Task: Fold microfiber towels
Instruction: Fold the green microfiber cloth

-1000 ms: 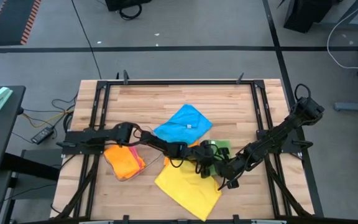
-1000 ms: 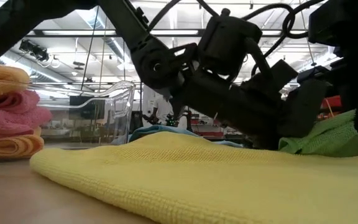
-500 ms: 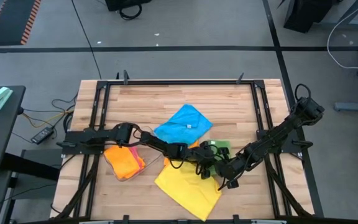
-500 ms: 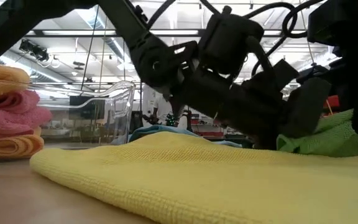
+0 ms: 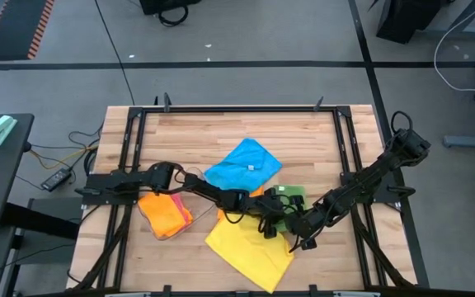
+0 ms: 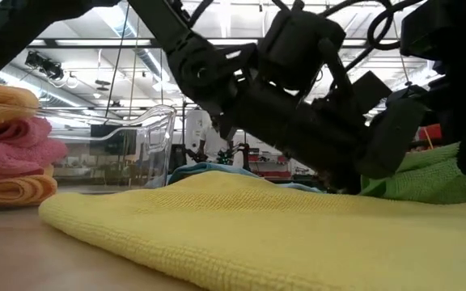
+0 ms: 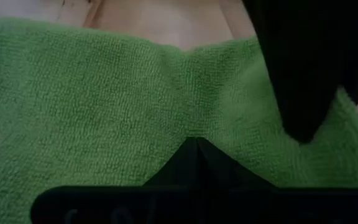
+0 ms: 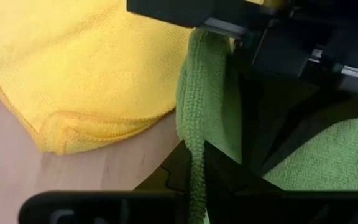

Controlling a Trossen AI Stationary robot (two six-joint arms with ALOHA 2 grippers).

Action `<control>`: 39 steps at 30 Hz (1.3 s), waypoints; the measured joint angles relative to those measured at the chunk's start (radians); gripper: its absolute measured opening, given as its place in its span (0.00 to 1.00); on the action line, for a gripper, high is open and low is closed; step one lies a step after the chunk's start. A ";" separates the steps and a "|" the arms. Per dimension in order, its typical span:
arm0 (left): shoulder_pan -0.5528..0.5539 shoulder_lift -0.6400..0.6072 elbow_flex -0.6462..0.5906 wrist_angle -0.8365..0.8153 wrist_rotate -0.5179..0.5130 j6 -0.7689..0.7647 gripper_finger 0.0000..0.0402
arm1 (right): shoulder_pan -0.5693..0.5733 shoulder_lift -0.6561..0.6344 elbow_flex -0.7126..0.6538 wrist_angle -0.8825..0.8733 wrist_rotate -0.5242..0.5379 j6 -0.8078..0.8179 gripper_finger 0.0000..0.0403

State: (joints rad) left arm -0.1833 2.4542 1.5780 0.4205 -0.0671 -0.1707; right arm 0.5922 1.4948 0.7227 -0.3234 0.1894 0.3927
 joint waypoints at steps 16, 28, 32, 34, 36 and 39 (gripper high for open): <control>-0.006 -0.077 -0.005 -0.125 -0.050 0.106 0.02 | 0.000 0.000 0.000 -0.005 0.000 -0.004 0.09; -0.007 -0.159 -0.021 -0.264 -0.104 0.174 0.02 | 0.000 0.000 0.000 -0.011 -0.003 -0.001 0.09; -0.011 -0.158 -0.143 -0.107 -0.101 0.157 0.02 | 0.000 0.000 0.000 -0.011 -0.003 -0.003 0.09; -0.010 -0.159 -0.195 -0.026 -0.100 0.116 0.04 | 0.000 0.000 0.000 -0.011 -0.003 -0.003 0.09; -0.006 -0.159 -0.239 0.011 -0.097 0.066 0.05 | 0.000 0.000 0.000 -0.011 -0.003 -0.006 0.09; -0.005 -0.161 -0.270 0.069 -0.100 0.047 0.04 | 0.000 0.000 0.000 -0.011 -0.003 -0.004 0.09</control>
State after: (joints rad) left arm -0.1883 2.2931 1.3080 0.4892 -0.1670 -0.1236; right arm 0.5922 1.4948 0.7227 -0.3341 0.1860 0.3885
